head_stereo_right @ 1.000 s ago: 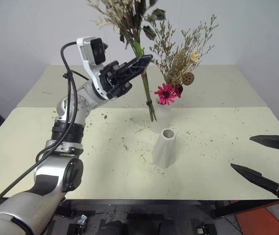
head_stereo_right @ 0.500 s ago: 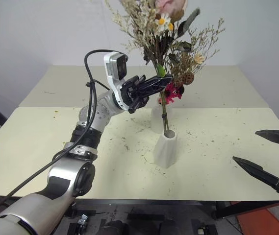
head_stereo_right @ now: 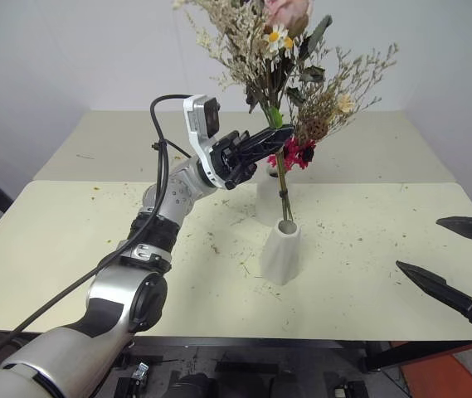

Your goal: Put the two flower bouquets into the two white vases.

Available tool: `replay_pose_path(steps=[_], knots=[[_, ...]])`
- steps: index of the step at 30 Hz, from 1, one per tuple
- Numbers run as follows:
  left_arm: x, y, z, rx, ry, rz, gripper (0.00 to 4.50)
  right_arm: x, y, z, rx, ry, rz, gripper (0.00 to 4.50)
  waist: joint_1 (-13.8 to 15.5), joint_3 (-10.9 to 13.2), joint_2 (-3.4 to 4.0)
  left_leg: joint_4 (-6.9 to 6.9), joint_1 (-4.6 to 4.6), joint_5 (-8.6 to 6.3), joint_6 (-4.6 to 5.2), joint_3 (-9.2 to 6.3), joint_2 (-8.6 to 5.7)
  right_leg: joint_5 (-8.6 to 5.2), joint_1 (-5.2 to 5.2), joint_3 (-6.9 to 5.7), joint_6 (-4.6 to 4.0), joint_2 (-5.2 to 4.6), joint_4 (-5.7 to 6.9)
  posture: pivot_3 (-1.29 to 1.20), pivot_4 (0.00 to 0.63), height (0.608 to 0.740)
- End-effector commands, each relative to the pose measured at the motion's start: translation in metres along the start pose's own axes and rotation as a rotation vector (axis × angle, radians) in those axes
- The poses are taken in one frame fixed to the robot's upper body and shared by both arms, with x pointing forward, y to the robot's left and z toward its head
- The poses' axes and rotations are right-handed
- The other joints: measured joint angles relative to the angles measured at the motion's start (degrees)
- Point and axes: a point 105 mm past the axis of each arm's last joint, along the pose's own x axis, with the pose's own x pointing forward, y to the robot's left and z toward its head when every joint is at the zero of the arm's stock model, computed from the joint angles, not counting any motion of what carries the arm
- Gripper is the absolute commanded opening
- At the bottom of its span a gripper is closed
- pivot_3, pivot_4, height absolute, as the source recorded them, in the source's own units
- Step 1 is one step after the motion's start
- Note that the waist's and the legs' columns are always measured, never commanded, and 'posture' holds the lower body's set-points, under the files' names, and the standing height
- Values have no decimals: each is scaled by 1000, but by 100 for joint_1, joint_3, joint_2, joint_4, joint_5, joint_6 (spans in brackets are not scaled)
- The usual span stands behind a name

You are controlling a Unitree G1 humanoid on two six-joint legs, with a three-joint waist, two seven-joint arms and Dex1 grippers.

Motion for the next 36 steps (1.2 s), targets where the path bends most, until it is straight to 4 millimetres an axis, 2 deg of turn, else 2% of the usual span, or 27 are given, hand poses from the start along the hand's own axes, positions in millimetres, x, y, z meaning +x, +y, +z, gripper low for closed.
replay_pose_path(steps=[1,10,17,27,36], knots=[[2,-10,5,30,24,-41,111,-4,-5,7,-35,-12,-33,4500,-5,-1,1,0,0,0,0,0,0,0,0,0,0,0,0,0,150,740],[-6,-14,-4,43,58,-29,111,0,-7,6,-33,-20,-39,4500,8,-2,4,3,0,0,0,-1,0,0,1,0,-1,0,1,0,150,740],[0,-9,-5,41,27,-10,111,2,-11,7,-36,-27,-53,4500,23,-2,4,3,0,0,0,0,0,0,1,0,-1,0,0,0,150,740],[8,-6,5,50,3,-6,111,3,-13,6,-34,-30,-71,4500,23,-2,4,4,0,0,0,0,-1,0,1,0,-1,0,0,0,150,740],[7,-4,-6,49,37,-6,111,3,-13,5,-34,-24,-81,4500,23,-2,4,4,-1,0,0,0,-1,0,1,0,-1,0,0,0,150,740]])
